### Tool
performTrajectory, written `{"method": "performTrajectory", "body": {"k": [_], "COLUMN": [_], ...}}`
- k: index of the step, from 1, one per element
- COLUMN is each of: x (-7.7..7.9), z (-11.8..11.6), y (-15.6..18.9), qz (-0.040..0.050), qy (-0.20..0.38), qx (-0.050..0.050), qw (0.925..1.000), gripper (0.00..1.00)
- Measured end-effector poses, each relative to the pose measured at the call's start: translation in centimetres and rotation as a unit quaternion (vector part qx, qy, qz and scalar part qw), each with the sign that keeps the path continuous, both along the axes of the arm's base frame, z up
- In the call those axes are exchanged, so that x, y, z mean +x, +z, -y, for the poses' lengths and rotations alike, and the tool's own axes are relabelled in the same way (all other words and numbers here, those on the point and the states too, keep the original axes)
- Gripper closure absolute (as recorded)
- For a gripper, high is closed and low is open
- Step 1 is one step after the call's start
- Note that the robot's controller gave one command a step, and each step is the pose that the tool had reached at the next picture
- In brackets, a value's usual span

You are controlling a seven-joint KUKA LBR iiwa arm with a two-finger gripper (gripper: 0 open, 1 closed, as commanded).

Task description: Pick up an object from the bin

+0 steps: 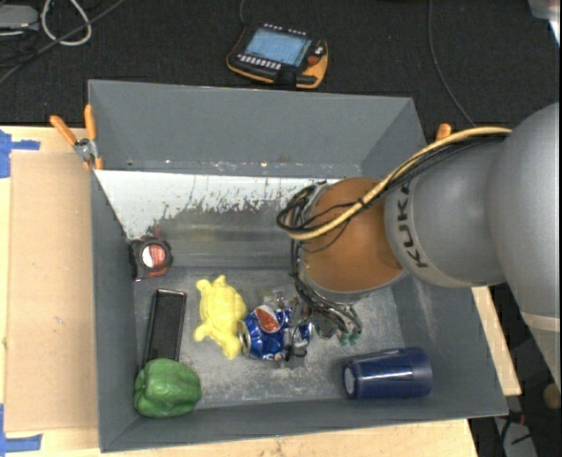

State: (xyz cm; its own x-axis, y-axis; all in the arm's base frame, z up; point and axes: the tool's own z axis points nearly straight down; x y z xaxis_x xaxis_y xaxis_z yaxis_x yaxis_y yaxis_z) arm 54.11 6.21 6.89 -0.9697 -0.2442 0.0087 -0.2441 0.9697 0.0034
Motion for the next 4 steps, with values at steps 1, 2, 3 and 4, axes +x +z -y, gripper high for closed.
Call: {"method": "performTrajectory", "body": {"k": [1,2,3,4], "x": [0.0,-0.3,-0.2,-0.2], "z": [0.0,0.0,-0.1,-0.1], "y": [0.0,3.0,6.4,8.6], "qz": [0.0,-0.0053,-0.0021,-0.0031], "qy": [-0.001,-0.001,-0.001,-0.002], "qx": [0.0,-0.001,0.0,0.0], "qw": [1.0,1.0,1.0,1.0], "gripper": [1.0,1.0,1.0,1.0]}}
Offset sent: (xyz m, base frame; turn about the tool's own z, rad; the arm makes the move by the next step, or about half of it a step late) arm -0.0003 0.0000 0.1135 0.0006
